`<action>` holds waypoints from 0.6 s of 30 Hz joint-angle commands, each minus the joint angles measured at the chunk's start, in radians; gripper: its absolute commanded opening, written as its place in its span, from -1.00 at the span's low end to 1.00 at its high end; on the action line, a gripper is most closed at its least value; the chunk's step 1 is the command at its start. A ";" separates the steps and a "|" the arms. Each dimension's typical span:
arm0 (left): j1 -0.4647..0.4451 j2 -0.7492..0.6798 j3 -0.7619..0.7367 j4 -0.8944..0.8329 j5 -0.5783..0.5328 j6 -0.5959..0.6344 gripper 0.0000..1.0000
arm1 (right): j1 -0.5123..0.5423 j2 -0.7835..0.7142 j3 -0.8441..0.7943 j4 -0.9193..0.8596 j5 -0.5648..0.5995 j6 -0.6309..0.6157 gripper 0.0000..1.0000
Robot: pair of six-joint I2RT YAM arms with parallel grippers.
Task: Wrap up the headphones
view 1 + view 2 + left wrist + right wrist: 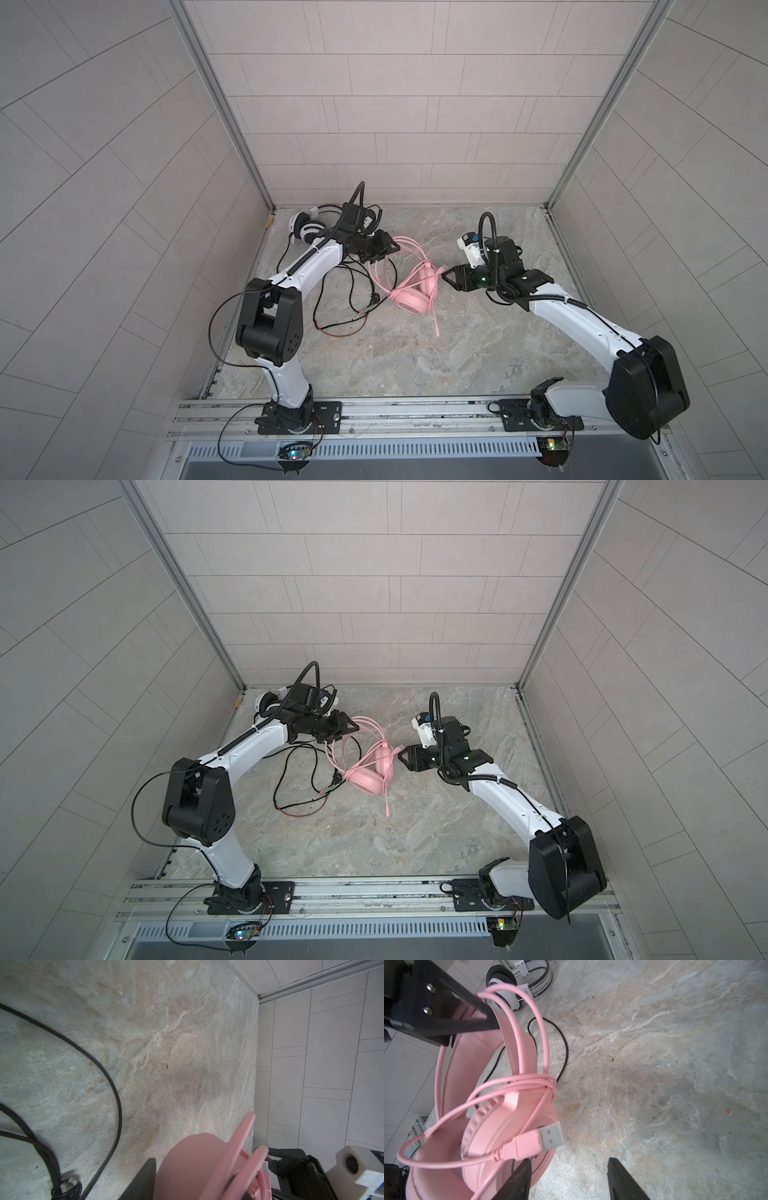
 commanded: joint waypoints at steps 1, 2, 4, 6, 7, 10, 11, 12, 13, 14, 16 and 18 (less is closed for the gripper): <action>-0.003 -0.061 0.020 -0.040 0.056 0.014 -1.00 | 0.014 0.023 0.030 0.025 -0.032 0.011 0.19; -0.006 -0.065 0.016 -0.041 0.055 0.014 -1.00 | 0.017 0.030 0.037 0.028 -0.035 0.012 0.20; -0.008 -0.069 0.010 -0.042 0.060 0.013 -1.00 | 0.022 0.049 0.049 0.030 -0.037 0.015 0.19; -0.008 -0.074 0.007 -0.042 0.066 0.013 -1.00 | 0.024 0.069 0.060 0.028 -0.044 0.017 0.19; -0.008 -0.076 0.006 -0.044 0.066 0.013 -1.00 | 0.024 0.080 0.064 0.026 -0.045 0.015 0.20; -0.009 -0.086 0.003 -0.047 0.069 0.011 -1.00 | 0.024 0.102 0.071 0.021 -0.043 0.012 0.20; -0.009 -0.087 0.001 -0.048 0.071 0.010 -1.00 | 0.023 0.109 0.072 0.026 -0.043 0.015 0.19; -0.009 -0.088 0.000 -0.048 0.072 0.007 -1.00 | 0.024 0.114 0.075 0.031 -0.046 0.019 0.20; -0.013 -0.089 -0.001 -0.047 0.074 0.007 -1.00 | 0.024 0.122 0.078 0.039 -0.049 0.023 0.19; -0.013 -0.088 0.000 -0.049 0.080 0.005 -1.00 | 0.024 0.128 0.083 0.049 -0.050 0.029 0.19; -0.013 -0.088 0.000 -0.052 0.093 0.005 -1.00 | 0.024 0.145 0.096 0.060 -0.060 0.034 0.19; -0.013 -0.087 -0.004 -0.053 0.093 0.004 -1.00 | 0.024 0.160 0.109 0.058 -0.065 0.033 0.19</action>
